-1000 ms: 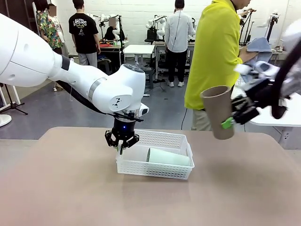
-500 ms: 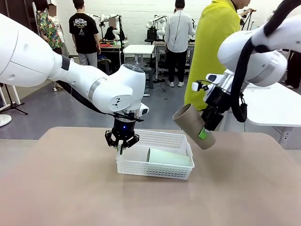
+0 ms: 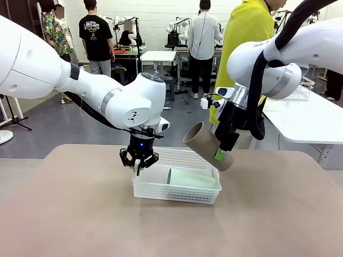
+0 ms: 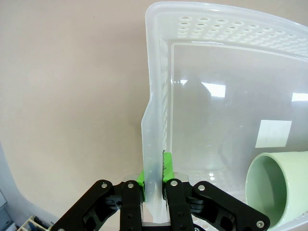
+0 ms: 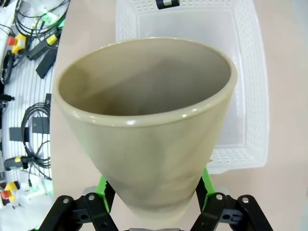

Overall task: Clean and organize the cups into the basket.
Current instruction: Pick up the Reusable plastic cup from the right side of the table and stack it inside the Organizing basket in the center of the table.

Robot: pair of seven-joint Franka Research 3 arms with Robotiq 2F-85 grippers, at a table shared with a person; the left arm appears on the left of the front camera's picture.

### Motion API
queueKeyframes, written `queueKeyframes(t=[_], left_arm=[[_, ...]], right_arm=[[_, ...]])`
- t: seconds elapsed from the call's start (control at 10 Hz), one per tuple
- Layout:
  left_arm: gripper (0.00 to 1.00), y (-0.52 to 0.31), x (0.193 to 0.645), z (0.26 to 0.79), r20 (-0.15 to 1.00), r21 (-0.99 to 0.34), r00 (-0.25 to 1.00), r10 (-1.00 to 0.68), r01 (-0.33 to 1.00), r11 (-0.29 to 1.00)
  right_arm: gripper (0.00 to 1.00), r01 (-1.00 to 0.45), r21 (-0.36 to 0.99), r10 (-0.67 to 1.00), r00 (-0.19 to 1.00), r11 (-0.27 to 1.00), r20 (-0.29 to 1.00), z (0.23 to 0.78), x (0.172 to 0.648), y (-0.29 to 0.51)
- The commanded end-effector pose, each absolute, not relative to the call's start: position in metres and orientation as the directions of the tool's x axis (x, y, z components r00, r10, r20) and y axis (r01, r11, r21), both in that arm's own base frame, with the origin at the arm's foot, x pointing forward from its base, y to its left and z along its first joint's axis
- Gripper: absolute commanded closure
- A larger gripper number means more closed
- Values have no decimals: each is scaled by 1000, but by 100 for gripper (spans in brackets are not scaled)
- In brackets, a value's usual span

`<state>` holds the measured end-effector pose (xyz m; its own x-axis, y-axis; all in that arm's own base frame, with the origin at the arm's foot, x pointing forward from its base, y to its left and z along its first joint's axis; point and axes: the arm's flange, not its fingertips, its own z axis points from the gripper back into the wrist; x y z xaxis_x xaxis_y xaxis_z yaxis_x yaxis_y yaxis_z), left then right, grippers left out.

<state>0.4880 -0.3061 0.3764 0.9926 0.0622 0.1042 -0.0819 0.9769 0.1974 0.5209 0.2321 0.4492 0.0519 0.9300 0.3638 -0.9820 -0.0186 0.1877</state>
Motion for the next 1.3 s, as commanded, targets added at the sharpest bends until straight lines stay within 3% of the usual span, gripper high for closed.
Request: queueKeyframes(t=[0.0,0.4,0.5,0.8,1.2], left_arm=[[100,-305,487,374,102,203,993,59,-79,976],[100,-305,487,374,102,203,993,59,-79,976],[100,-305,487,374,102,203,993,59,-79,976],[100,-305,487,374,102,203,993,59,-79,976],[100,-305,487,374,102,203,993,59,-79,976]], right_arm=[[19,-980,197,930,65,-8,361,447,523,226],[19,-981,192,930,62,-9,362,448,523,227],[19,-985,145,929,-29,-89,370,459,520,239],[19,-987,107,912,-63,-116,406,459,539,266],[19,-991,102,951,-52,-86,306,441,556,284]])
